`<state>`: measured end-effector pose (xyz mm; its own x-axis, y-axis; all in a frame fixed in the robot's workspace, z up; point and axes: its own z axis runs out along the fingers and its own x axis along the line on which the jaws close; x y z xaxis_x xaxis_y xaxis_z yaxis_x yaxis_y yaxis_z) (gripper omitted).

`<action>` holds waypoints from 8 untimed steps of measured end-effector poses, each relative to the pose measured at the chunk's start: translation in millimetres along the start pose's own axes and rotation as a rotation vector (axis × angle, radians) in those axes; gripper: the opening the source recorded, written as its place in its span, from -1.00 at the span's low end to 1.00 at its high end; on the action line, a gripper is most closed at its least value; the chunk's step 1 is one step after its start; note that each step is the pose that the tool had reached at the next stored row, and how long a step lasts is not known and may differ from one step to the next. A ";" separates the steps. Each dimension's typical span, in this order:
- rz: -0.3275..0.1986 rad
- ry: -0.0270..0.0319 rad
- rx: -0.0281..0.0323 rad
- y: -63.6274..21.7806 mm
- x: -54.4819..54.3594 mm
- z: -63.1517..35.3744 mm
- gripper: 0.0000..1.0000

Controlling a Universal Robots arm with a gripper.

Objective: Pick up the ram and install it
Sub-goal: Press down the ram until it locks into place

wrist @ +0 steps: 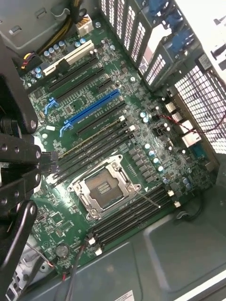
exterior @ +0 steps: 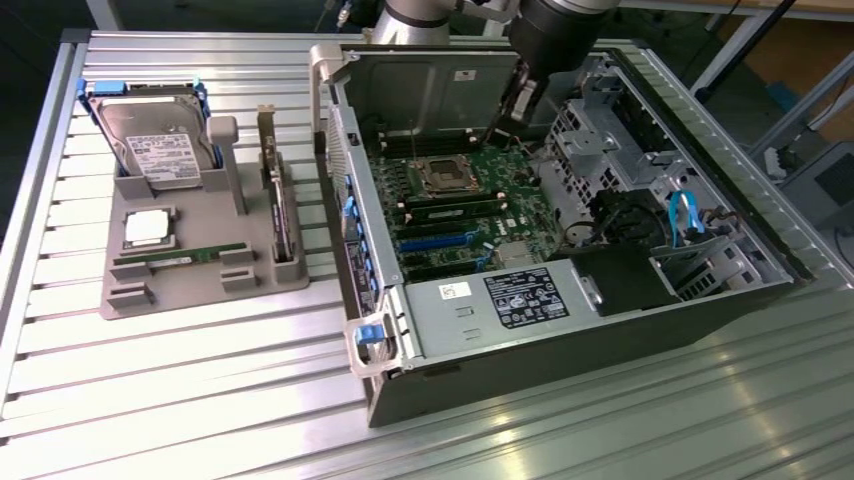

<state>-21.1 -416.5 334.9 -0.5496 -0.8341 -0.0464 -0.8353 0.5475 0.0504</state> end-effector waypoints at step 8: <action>0.089 -0.0045 0.0041 0.0 0.0 0.4 -0.80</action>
<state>-21.1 -416.5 334.5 -0.6221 -0.7816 -0.0464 -0.7829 0.6201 0.0504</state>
